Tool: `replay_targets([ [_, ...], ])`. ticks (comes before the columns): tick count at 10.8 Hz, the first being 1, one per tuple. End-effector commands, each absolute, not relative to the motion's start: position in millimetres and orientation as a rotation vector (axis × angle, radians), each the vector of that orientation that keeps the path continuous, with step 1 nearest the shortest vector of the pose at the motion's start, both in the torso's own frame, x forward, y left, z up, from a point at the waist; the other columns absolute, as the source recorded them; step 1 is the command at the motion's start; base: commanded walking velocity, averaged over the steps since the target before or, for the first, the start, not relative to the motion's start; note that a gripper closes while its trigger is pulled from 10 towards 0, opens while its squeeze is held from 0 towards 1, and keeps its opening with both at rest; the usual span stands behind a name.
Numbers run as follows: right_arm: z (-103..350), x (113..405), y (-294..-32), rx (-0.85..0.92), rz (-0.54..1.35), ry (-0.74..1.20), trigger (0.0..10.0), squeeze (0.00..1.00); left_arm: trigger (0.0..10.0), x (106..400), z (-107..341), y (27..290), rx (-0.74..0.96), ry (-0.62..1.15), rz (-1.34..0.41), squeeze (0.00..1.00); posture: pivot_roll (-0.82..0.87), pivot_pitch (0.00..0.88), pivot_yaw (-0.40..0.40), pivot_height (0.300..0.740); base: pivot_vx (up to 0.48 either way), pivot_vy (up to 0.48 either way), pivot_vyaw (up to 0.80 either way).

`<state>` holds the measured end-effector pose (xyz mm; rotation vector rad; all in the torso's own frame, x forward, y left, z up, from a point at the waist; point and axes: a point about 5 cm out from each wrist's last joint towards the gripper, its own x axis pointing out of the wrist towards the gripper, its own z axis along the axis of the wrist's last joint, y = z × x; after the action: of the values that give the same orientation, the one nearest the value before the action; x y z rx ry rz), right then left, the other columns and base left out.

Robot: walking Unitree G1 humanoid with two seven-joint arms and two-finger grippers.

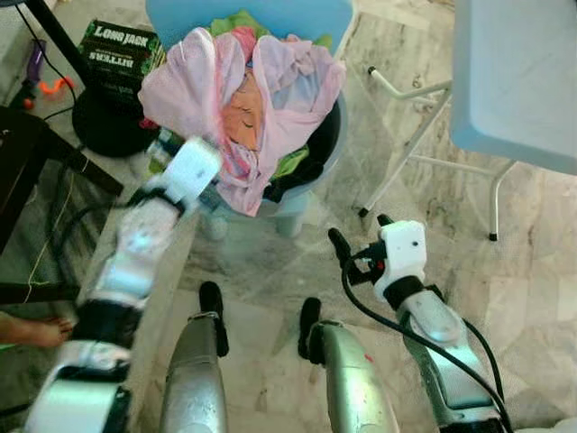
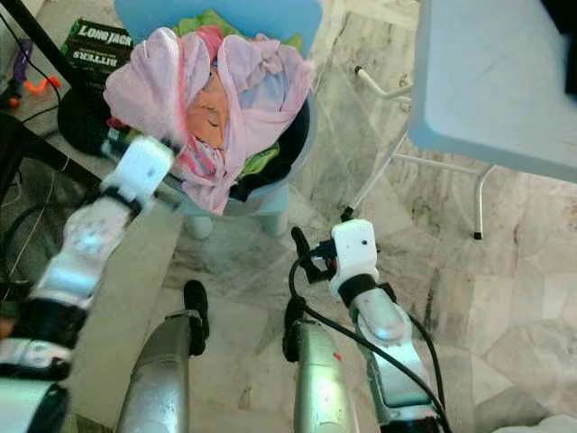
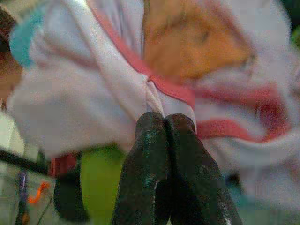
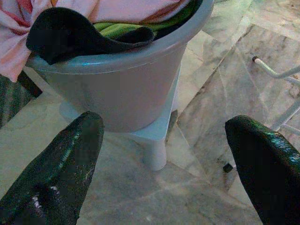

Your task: Hang hanger

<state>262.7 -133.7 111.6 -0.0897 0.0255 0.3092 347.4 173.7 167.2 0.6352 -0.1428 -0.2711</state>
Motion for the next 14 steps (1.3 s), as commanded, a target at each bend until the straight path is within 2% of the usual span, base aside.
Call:
replay_targets([
  [1, 102, 257, -139, -0.092, 0.288, 0.062, 10.0, 0.00, 0.0, 342, 157, 169, 0.644, -0.098, -0.306, 0.00, -0.09, 0.497, -0.082, 0.740, 0.000, 0.000, 0.00],
  [3, 100, 256, -144, -0.096, 0.274, 0.064, 10.0, 0.00, 0.0, 324, 143, 169, 0.650, -0.020, -0.320, 0.00, -0.09, 0.499, -0.078, 0.740, 0.000, 0.000, 0.00],
  [4, 100, 258, -140, -0.094, 0.285, 0.061, 10.0, 0.00, 10.0, 322, 138, 170, 0.649, -0.016, -0.303, 0.00, -0.08, 0.498, -0.085, 0.740, 0.000, 0.000, 0.00],
  [5, 101, 259, -136, -0.093, 0.297, 0.057, 10.0, 0.00, 10.0, 327, 140, 173, 0.641, -0.035, -0.276, 1.00, -0.08, 0.494, -0.090, 0.740, 0.000, 0.000, 0.00],
  [9, 101, 259, -139, -0.097, 0.287, 0.056, 10.0, 0.00, 10.0, 326, 150, 171, 0.712, -0.055, -0.283, 1.00, -0.09, 0.494, -0.086, 0.740, 0.000, 0.000, 0.00],
  [11, 100, 260, -138, -0.098, 0.290, 0.056, 10.0, 0.00, 10.0, 323, 151, 174, 0.634, -0.019, -0.227, 1.00, -0.08, 0.495, -0.083, 0.740, 0.000, 0.000, 0.00],
  [14, 99, 260, -137, -0.096, 0.290, 0.061, 10.0, 0.00, 10.0, 320, 156, 177, 0.616, -0.030, -0.184, 1.00, -0.07, 0.500, -0.080, 0.740, 0.000, 0.000, 0.00],
])
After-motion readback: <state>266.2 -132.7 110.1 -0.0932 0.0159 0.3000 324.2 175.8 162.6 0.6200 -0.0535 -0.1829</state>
